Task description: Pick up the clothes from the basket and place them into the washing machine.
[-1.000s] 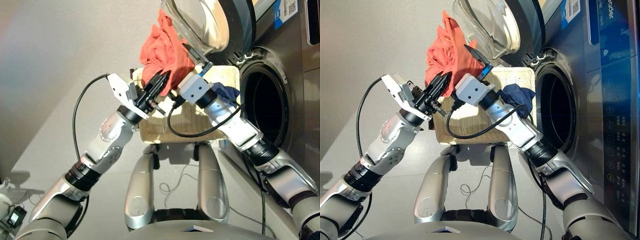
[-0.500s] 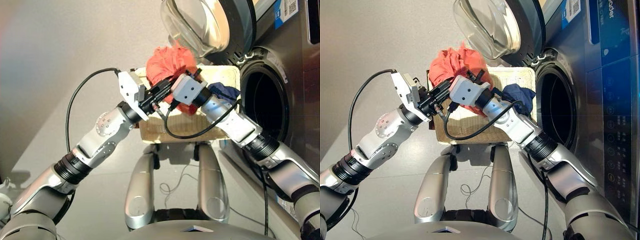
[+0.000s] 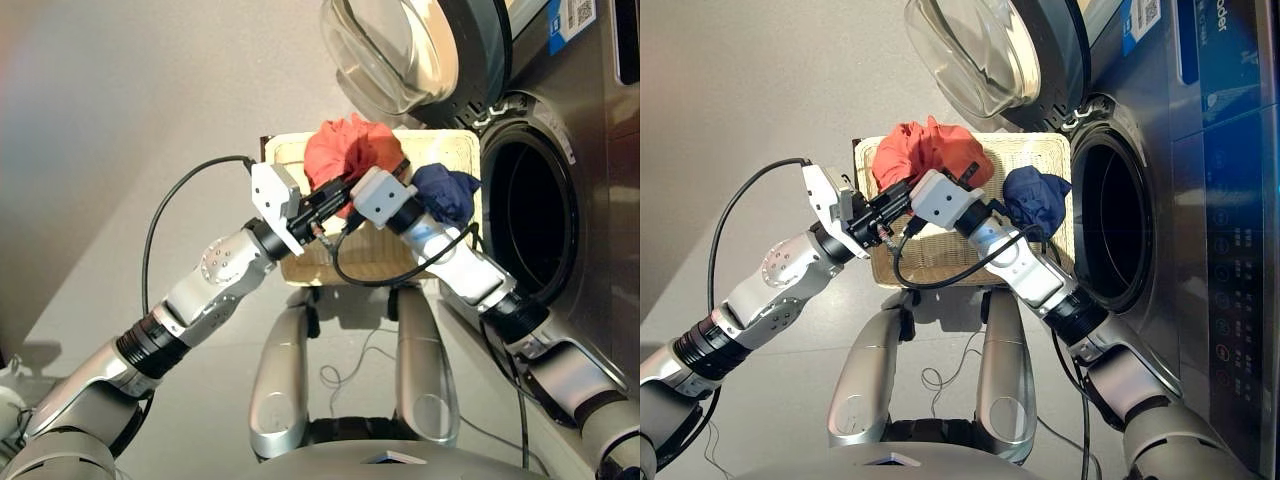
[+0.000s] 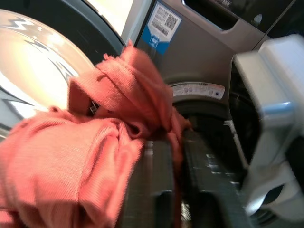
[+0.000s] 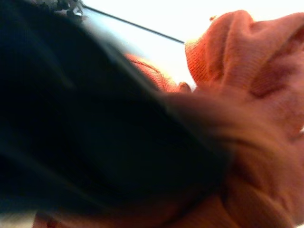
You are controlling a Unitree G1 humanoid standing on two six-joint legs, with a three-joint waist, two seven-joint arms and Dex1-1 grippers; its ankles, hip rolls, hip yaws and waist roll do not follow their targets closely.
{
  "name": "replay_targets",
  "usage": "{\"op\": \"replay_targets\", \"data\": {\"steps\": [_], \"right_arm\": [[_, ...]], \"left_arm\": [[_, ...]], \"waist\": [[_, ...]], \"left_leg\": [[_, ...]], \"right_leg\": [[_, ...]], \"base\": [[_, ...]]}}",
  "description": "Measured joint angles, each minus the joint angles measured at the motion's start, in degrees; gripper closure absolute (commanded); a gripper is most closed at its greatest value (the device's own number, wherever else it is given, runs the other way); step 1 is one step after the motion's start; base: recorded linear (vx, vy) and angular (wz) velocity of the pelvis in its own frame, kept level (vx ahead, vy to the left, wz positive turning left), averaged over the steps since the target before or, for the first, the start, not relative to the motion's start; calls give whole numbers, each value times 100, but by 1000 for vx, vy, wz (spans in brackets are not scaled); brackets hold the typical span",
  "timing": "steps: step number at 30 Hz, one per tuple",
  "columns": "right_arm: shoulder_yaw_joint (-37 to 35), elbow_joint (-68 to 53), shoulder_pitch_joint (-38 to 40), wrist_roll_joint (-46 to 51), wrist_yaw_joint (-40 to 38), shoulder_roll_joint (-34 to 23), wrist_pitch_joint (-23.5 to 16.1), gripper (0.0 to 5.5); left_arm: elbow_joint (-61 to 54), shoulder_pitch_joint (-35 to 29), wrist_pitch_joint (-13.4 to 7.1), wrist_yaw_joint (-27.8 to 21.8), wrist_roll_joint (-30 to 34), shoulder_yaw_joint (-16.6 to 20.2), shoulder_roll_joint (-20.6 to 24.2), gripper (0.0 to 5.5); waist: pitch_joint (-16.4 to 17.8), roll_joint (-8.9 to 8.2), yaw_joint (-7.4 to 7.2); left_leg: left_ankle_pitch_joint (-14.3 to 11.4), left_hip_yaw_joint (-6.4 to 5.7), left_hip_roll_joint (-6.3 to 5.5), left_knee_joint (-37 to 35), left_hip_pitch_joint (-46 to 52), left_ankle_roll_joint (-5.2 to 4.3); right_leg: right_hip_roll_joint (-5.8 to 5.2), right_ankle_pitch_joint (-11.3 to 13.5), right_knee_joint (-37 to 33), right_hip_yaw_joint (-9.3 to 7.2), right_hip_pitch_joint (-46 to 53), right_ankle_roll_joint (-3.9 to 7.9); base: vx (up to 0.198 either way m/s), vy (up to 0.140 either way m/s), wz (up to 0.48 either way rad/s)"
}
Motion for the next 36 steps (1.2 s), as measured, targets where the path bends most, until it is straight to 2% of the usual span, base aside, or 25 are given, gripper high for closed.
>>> {"op": "replay_targets", "data": {"steps": [6,9,12,17,22,24,29,34,36], "right_arm": [[-688,813,957,-8,-584,57,-83,550],[-966,1321,1177,-8,-818,216,-99,550],[-1089,2040,1187,-9,-1047,378,-100,550],[-1457,2847,1296,11,-1372,543,-104,550],[-1869,3480,1160,406,-1721,697,-171,550],[-2065,3682,1015,563,-1971,792,-235,550],[-2439,4392,547,644,-2719,846,-323,550],[-2672,4683,173,801,-3303,545,-344,550],[-2831,4875,-62,897,-3446,258,-326,550]], "left_arm": [[2,260,-68,312,66,369,-363,0],[3,350,-147,464,109,579,-608,0],[2,373,-248,578,170,605,-737,0],[1,376,-256,613,181,601,-760,0],[2,381,-276,634,177,589,-851,0],[6,381,-305,766,184,587,-972,0],[87,382,-524,1290,493,576,-1437,0],[172,284,-640,1604,512,523,-1508,0],[224,239,-644,1647,554,432,-1563,0]], "waist": [[1,3,-23],[1,3,-45],[1,3,-44],[1,3,-52],[1,3,-45],[1,3,-44],[1,4,-7],[1,17,10],[3,38,96]], "left_leg": [[0,-6,-1,0,-15,0],[-1,-6,1,7,-17,0],[-1,-8,1,27,-24,1],[-2,-60,6,83,-87,0],[-1,-124,4,127,-152,1],[-2,-155,5,166,-192,0],[-2,-227,-4,216,-255,1],[-4,-390,-61,471,-658,-5],[-9,-472,-106,625,-947,-7]], "right_leg": [[-2,-1,-4,-12,-6,2],[1,-2,-1,-17,-8,3],[0,-3,-2,-17,-5,3],[-4,-7,-2,-41,-13,11],[-17,-7,5,-101,-24,11],[-21,-7,14,-139,-30,9],[-40,-33,52,-179,-43,34],[-85,-90,317,-289,-359,-15],[-144,-177,517,-331,-612,7]], "base": [[0,0,0],[0,0,0],[0,0,0],[0,0,0],[0,0,0],[0,0,0],[0,0,0],[-26,-36,163],[-45,-39,254]]}}
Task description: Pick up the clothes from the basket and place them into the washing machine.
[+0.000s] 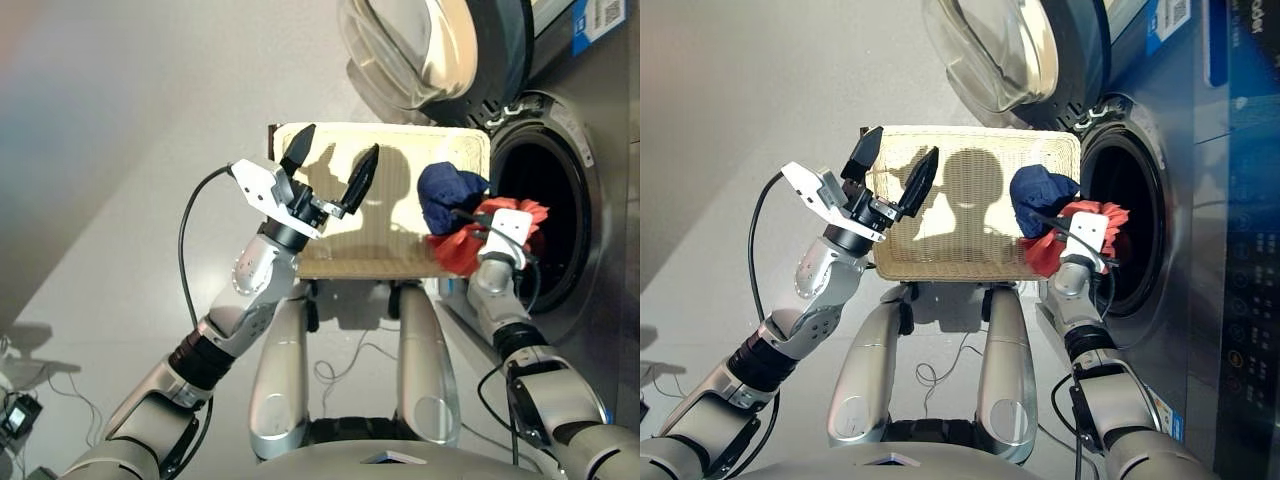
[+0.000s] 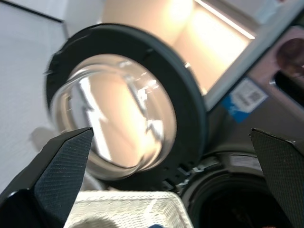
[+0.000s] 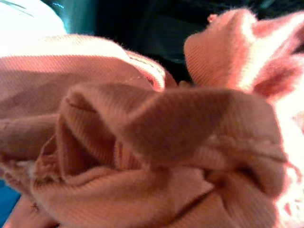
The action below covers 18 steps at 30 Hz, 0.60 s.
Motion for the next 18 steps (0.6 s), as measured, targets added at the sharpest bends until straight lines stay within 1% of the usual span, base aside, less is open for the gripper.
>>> {"op": "replay_targets", "data": {"steps": [2,4,6,7,9,11,15,18], "right_arm": [[-59,122,-192,90,-129,-285,-7,550],[-162,259,-432,169,-180,-605,-8,550],[-261,401,-742,275,-244,-849,-1,550],[-256,464,-845,293,-295,-906,-6,550],[-256,469,-949,396,-346,-981,-5,550],[-256,533,-1115,502,-348,-1156,-2,550],[-268,768,-1375,711,-359,-1690,4,550],[-305,866,-1546,906,-405,-1951,-14,550]], "left_arm": [[32,27,-10,43,60,-45,23,0],[56,41,-10,57,70,-146,86,0],[59,57,-11,89,80,-197,108,0],[59,60,-10,94,80,-199,108,0],[57,40,-11,103,105,-206,113,0],[56,34,-10,127,176,-221,122,0],[38,10,-10,214,182,-238,137,0],[23,-28,-10,338,182,-238,184,0]], "waist": [[0,5,46],[7,19,140],[16,41,190],[17,43,177],[17,51,193],[18,57,219],[18,68,269],[18,68,278]], "left_leg": [[-20,-16,-8,171,-265,-10],[-48,-26,-15,361,-533,-15],[-118,-54,-7,557,-803,1],[-158,-54,-5,662,-925,11],[-230,-51,6,875,-1192,-20],[-258,-32,13,1040,-1411,-12],[-320,-25,31,1301,-1748,1],[-332,-24,20,1386,-1913,21]], "right_leg": [[-5,-30,168,3,-249,-22],[-15,-47,335,26,-511,-38],[-37,-79,486,34,-749,-67],[-31,-98,563,48,-864,-80],[-36,-109,719,96,-1116,-85],[0,-109,842,193,-1342,-81],[6,-110,994,217,-1638,-81],[-1,-106,1042,237,-1790,-71]], "base": [[-26,-10,57],[0,0,0],[0,0,0],[0,0,0],[0,0,0],[0,0,0],[0,0,0],[0,0,0]]}}
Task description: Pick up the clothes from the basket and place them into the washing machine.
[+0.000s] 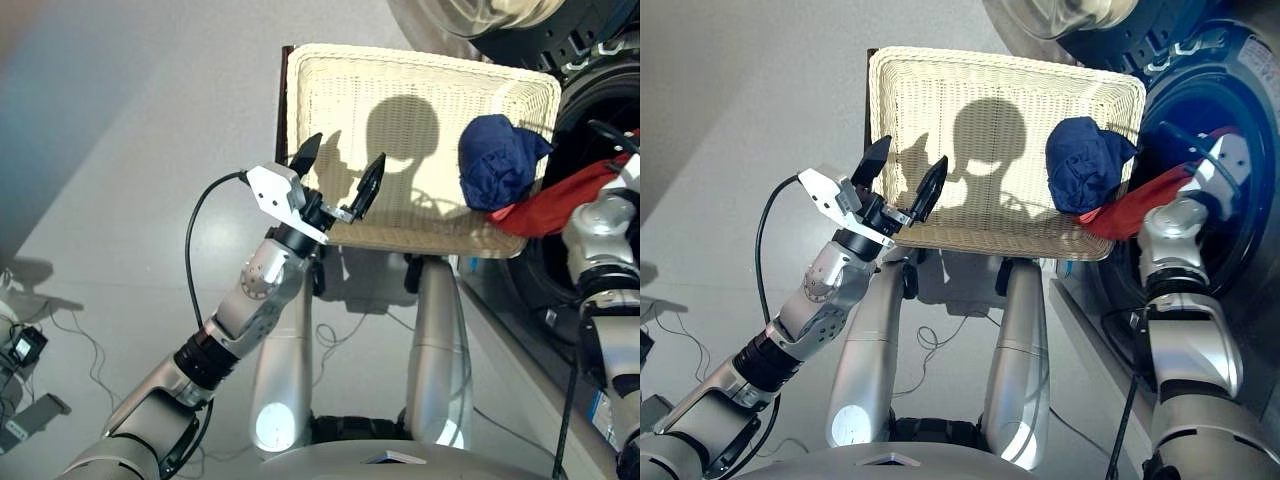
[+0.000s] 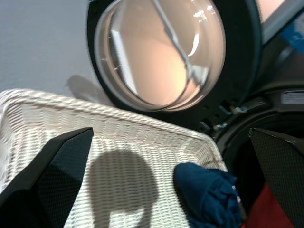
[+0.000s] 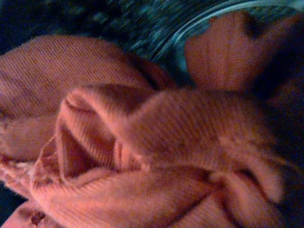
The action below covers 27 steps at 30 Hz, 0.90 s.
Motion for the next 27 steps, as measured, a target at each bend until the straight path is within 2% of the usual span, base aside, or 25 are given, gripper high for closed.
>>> {"op": "replay_targets", "data": {"steps": [4,8,15,19,22,23,27], "right_arm": [[-380,69,-171,651,-69,-6,-126,550],[-437,456,-607,1500,-63,13,-279,550],[-634,795,-894,2685,-58,7,-367,550],[-793,715,-987,3175,-58,18,-422,550],[-1033,442,-1065,3839,-61,105,-684,548],[-1055,427,-1099,3967,-64,133,-783,0],[-1170,381,-931,4236,23,261,-983,0]], "left_arm": [[-29,-77,-1,148,0,45,92,0],[-37,-168,0,263,-1,53,118,0],[-188,-215,0,507,-12,127,139,0],[-255,-211,-1,579,-17,186,186,0],[-265,-176,-1,597,-21,217,214,0],[-267,-176,-1,612,-21,226,214,0],[-275,-152,-1,625,-21,271,218,0]], "waist": [[1,-2,27],[3,-5,48],[9,-17,55],[10,-20,56],[11,-22,42],[12,-24,39],[10,-25,-19]], "left_leg": [[-44,12,2,160,-160,27],[-129,28,-2,304,-242,81],[-306,98,-105,584,-341,235],[-443,234,-107,769,-341,338],[-534,336,-103,859,-344,406],[-547,366,-107,865,-343,425],[-608,396,-99,944,-346,463]], "right_leg": [[0,-4,56,24,-140,11],[-5,0,68,50,-163,21],[-92,-33,90,129,-135,221],[-98,-89,160,274,-114,330],[-97,-90,169,385,-113,383],[-98,-87,164,406,-118,394],[-96,-88,145,424,-96,418]], "base": [[0,0,0],[0,0,0],[0,0,0],[0,0,0],[0,0,0],[0,0,0],[0,0,0]]}}
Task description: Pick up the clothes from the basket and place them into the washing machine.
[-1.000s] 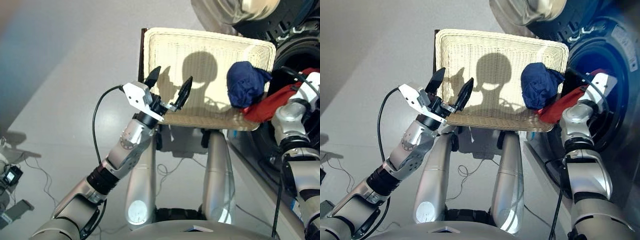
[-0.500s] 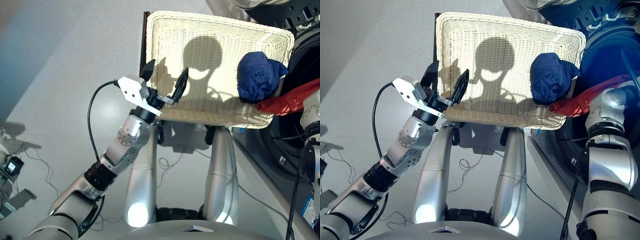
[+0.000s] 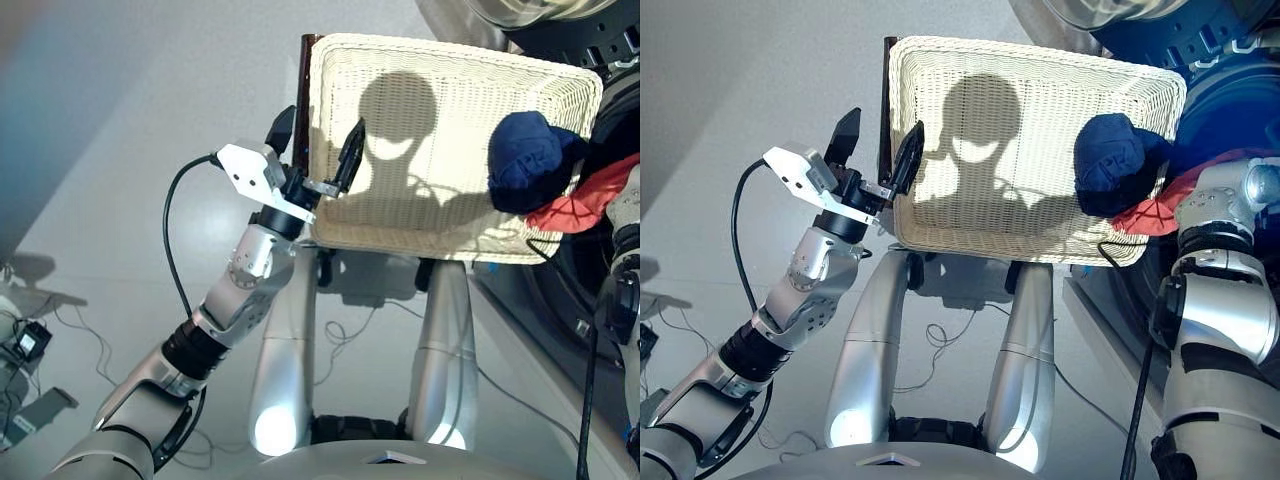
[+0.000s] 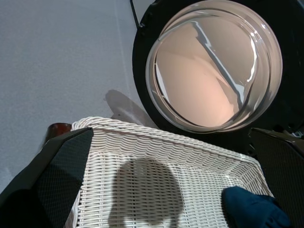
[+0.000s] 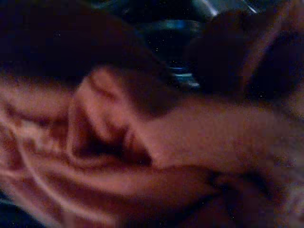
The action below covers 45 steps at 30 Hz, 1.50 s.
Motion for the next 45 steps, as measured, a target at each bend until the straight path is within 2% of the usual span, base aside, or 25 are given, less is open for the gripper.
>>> {"op": "replay_targets", "data": {"steps": [2,5,8,14,17,20,23,27,33,39,45], "right_arm": [[5,-160,138,-38,56,152,-30,0],[27,-1088,633,-392,80,644,-160,0],[578,-2080,1425,-1192,326,1109,-162,0],[1540,-3763,2859,-1543,1413,1877,-129,0],[2052,-4532,3536,-1182,2356,1901,3,0],[2515,-5066,3924,-1167,3015,1699,260,0],[2750,-5214,3876,-1269,3349,1566,433,0],[3074,-5341,3633,-1903,3604,1312,674,0],[3241,-5261,3075,-2697,3610,1274,871,0],[3285,-4070,2187,-3182,3238,1485,1038,0],[3221,-2794,1611,-3384,2928,1593,1135,0]], "left_arm": [[-31,42,-2,2,0,9,-21,0],[-20,82,-2,4,2,77,-112,0],[-29,126,-18,6,7,163,-301,0],[-118,363,-34,-8,7,406,-539,0],[-150,429,-32,-86,3,496,-585,0],[-172,512,-32,-181,5,595,-568,0],[-178,563,-32,-254,10,609,-554,0],[-191,625,-33,-310,18,645,-551,0],[-199,609,-35,-382,19,654,-556,0],[-207,582,-40,-386,17,692,-571,0],[-210,570,-45,-386,12,676,-593,0]], "waist": [[-1,-2,-114],[-2,-15,-302],[-3,-37,-426],[-3,-72,-579],[-4,-79,-607],[-5,-162,-612],[-7,-218,-612],[-7,-220,-586],[-7,-220,-560],[-7,-220,-527],[-8,-218,-386]], "left_leg": [[-19,8,5,15,8,14],[-23,46,33,1,34,12],[-61,65,101,-12,76,-16],[-55,63,213,-106,97,-115],[-46,33,228,-136,102,-159],[-42,12,225,-142,123,-189],[-24,-8,223,-191,134,-200],[-16,-14,230,-219,153,-218],[-4,-17,233,-247,162,-240],[13,-35,232,-266,175,-267],[29,-43,232,-289,184,-292]], "right_leg": [[5,-2,0,7,19,5],[38,7,-23,45,21,13],[108,1,-14,67,23,-14],[207,-25,3,53,-39,-121],[218,-58,36,19,-51,-160],[218,-101,93,2,-55,-180],[221,-104,89,-15,-54,-197],[228,-114,93,-23,-51,-215],[229,-120,89,-34,-52,-224],[227,-117,91,-43,-42,-220],[225,-121,98,-48,-43,-229]], "base": [[0,0,0],[0,0,0],[0,0,0],[0,0,0],[0,0,0],[0,0,0],[0,0,0],[0,0,0],[0,0,0],[0,0,0],[0,0,0]]}}
